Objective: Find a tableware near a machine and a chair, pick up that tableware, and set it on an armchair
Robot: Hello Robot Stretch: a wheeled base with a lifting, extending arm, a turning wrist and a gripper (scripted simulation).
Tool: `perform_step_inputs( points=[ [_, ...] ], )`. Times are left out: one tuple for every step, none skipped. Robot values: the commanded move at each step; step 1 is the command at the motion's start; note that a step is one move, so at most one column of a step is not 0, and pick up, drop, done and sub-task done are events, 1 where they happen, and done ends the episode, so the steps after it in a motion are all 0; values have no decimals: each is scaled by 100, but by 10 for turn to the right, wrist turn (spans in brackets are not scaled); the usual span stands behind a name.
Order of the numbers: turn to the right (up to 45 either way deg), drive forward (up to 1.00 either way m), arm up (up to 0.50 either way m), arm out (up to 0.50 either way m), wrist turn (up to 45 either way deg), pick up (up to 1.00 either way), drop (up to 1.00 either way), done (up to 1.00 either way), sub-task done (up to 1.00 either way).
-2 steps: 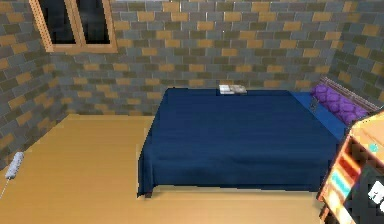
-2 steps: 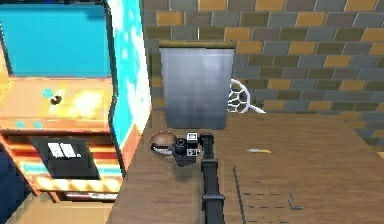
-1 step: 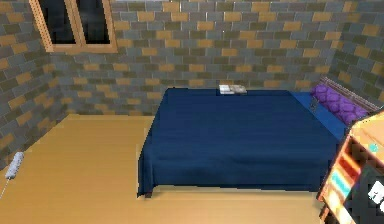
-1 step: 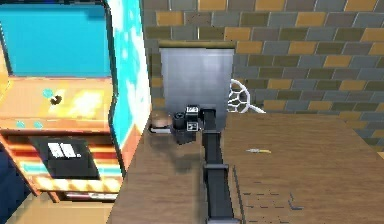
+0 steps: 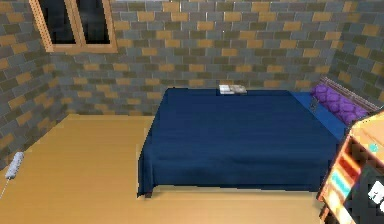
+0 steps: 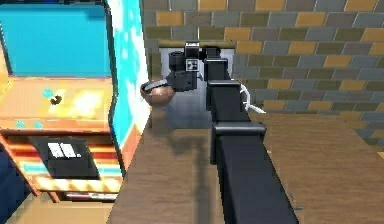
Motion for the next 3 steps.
perform_step_inputs(
  points=[
    [0,0,0,0,-450,0,0,0,0],
    [0,0,0,0,-450,0,0,0,0],
    [0,0,0,0,-150,0,0,0,0]
  ],
)
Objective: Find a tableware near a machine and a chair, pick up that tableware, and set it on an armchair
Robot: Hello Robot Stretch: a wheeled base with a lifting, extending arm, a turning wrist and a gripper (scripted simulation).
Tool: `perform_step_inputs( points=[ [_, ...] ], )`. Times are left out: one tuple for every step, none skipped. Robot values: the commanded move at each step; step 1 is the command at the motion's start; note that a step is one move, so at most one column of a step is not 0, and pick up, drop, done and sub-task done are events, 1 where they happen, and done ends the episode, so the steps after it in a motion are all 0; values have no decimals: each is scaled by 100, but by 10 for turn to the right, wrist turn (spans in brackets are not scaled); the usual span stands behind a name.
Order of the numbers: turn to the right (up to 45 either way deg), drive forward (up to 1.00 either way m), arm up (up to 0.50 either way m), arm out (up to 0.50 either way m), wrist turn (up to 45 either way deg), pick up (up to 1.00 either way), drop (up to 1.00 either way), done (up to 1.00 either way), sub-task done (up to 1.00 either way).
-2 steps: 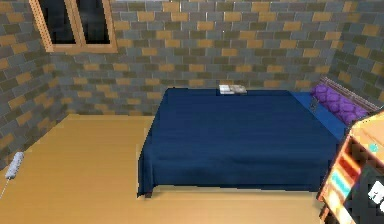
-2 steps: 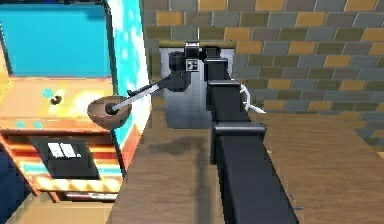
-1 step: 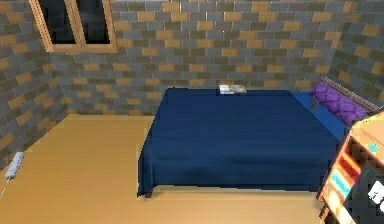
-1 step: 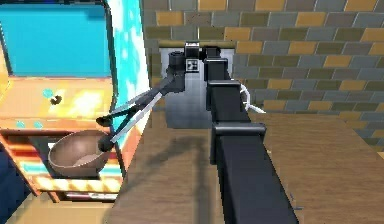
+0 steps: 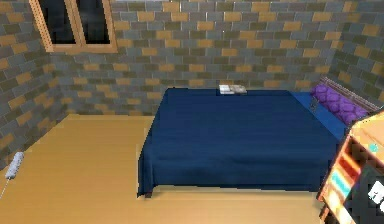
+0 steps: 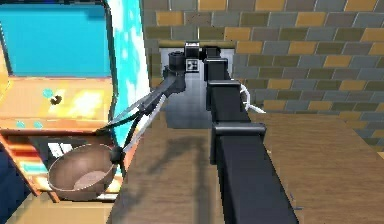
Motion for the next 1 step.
perform_step_inputs(
  points=[
    [0,0,0,-38,0,0,0,0,0]
  ],
)
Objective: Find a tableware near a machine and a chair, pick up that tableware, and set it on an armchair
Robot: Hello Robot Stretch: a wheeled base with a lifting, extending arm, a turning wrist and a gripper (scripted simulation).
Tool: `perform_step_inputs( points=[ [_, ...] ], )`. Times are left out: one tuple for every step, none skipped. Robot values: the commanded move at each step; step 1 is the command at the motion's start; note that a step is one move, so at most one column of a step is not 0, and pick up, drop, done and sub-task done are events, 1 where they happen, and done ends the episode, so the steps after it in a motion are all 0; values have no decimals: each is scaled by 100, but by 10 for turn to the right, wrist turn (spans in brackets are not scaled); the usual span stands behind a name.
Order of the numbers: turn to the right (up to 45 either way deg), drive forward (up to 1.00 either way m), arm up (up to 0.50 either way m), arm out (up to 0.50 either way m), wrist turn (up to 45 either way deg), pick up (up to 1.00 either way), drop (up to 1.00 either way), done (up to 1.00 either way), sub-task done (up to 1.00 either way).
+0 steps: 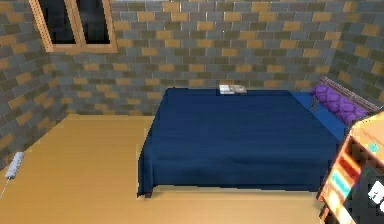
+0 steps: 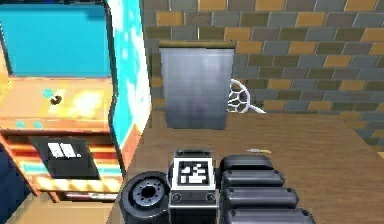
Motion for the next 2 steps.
perform_step_inputs(
  points=[
    [-450,0,0,0,0,0,0,0,0],
    [-450,0,0,0,0,0,0,0,0]
  ],
)
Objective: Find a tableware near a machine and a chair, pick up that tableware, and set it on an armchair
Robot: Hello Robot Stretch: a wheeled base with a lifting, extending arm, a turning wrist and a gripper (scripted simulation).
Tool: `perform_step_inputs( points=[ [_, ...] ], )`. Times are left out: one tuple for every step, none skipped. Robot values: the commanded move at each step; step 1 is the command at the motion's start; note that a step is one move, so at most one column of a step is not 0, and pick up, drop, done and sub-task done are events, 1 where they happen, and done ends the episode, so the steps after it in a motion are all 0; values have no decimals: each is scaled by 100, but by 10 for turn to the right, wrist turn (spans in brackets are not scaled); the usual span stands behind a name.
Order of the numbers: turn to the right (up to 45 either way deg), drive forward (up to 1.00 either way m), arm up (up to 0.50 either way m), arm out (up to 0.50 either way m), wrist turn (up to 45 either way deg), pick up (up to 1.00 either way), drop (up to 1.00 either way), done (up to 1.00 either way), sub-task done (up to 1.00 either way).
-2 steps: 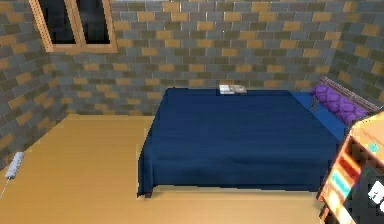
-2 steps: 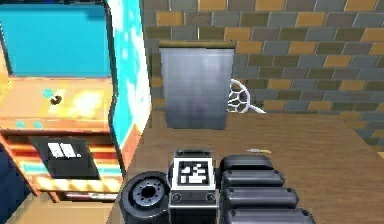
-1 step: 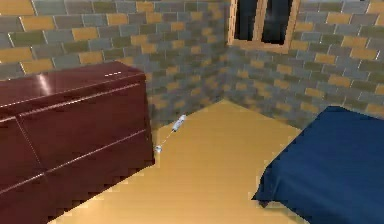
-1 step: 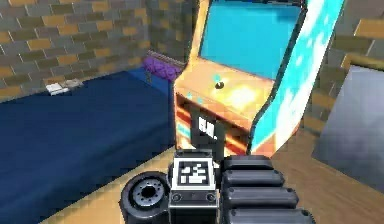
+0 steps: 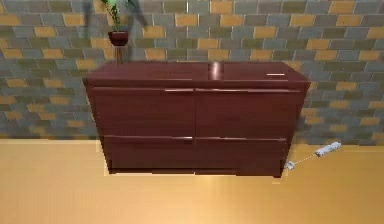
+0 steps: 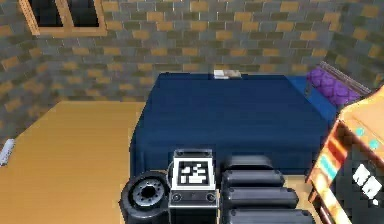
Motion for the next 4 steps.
perform_step_inputs(
  points=[
    [-450,0,0,0,0,0,0,0,0],
    [-390,0,0,0,0,0,0,0,0],
    [0,75,0,0,0,0,0,0,0],
    [0,60,0,0,0,0,0,0,0]
  ],
)
